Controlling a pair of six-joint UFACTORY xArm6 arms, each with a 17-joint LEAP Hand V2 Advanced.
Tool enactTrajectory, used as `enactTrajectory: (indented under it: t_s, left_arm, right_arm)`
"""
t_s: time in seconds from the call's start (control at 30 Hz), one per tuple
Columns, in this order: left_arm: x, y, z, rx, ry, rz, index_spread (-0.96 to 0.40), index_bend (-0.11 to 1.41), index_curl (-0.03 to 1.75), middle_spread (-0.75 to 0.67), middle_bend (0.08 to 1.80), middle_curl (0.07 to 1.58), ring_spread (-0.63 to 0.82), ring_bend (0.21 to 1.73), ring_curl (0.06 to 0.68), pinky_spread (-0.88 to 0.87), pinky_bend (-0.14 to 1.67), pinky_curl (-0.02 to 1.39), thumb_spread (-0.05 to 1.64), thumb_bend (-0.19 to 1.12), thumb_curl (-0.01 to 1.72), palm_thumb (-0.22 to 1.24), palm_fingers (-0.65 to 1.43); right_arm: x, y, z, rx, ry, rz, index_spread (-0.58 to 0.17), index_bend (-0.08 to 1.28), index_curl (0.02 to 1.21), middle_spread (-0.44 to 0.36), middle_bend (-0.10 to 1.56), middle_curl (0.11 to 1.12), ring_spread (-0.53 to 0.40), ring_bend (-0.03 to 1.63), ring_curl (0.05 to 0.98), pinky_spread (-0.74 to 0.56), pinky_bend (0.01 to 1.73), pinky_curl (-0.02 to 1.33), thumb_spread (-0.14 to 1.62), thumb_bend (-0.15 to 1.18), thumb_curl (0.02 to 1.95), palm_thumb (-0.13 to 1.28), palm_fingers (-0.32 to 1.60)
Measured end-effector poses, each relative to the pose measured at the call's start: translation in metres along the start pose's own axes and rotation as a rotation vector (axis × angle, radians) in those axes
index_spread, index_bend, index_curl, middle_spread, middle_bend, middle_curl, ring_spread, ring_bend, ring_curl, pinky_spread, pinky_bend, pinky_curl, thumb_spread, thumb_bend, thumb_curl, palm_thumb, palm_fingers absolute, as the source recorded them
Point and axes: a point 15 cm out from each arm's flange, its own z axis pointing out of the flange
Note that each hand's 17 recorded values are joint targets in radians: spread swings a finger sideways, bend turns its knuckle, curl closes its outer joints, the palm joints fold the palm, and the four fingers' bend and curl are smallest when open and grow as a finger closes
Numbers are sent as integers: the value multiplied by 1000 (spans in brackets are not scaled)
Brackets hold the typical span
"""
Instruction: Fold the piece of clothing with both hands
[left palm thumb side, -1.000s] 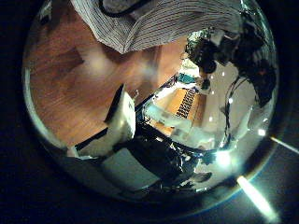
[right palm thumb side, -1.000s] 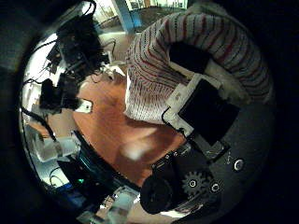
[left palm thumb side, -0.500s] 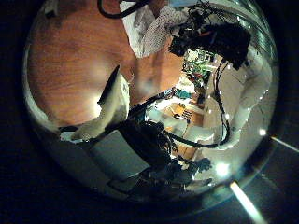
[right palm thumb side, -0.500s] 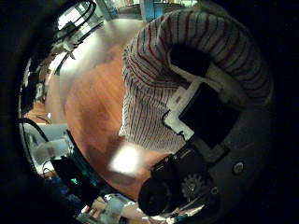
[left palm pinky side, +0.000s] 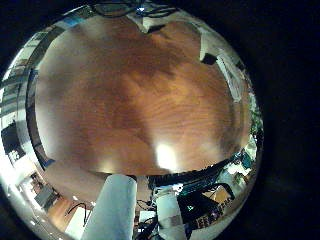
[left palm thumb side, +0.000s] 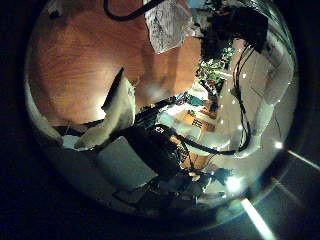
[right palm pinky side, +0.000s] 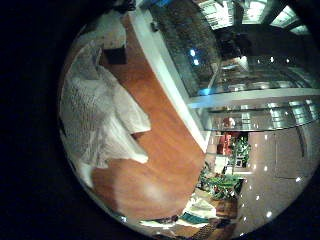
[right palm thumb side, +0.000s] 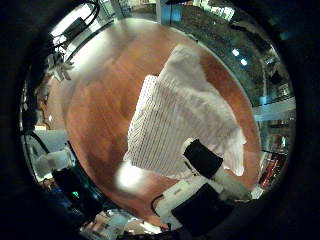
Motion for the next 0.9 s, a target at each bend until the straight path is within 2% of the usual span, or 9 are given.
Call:
enactTrajectory:
  t_s: [0.1,0.2,0.47,0.57,0.73,0.9]
  left_arm:
    - [10,1,-1,3,-10,5,-178,280,575,-55,363,542,91,586,219,523,257,269,1249,-12,397,470,353]
    - [18,5,-3,4,-17,11,-179,279,583,-53,351,550,94,587,221,525,260,271,1250,-13,400,470,349]
    - [57,31,-5,-22,-48,13,-178,275,604,-11,258,549,114,593,227,527,282,284,1253,-14,403,465,321]
    - [65,43,-5,-35,-51,3,-161,229,591,18,191,526,126,621,237,523,304,291,1248,-17,403,451,292]
    - [73,61,-2,-48,-55,-32,-131,177,559,55,173,487,133,644,245,521,335,301,1248,-18,398,430,265]
    - [84,74,-3,-37,-66,-28,-117,177,531,77,183,465,146,649,246,519,350,304,1246,-19,397,412,255]
  right_arm:
    - [28,2,-28,45,-15,80,-461,116,336,-126,206,431,-68,798,332,155,1092,500,1185,-22,361,651,-68]
    - [54,20,-51,42,-41,150,-457,146,321,-141,223,425,-71,786,321,178,1048,474,1190,-15,365,657,-18]
    - [85,121,-90,-154,-218,284,-447,172,303,-152,271,408,-74,739,290,231,911,393,1232,-12,372,688,22]
    - [94,155,-108,-207,-243,321,-442,171,302,-150,281,401,-65,724,281,250,850,362,1254,-10,371,698,30]
    - [87,210,-128,-301,-273,346,-426,167,300,-138,282,391,-43,688,266,281,776,322,1279,-16,363,676,41]
    - [67,259,-125,-369,-295,367,-418,162,293,-124,278,381,-34,663,255,291,735,298,1296,-15,356,651,64]
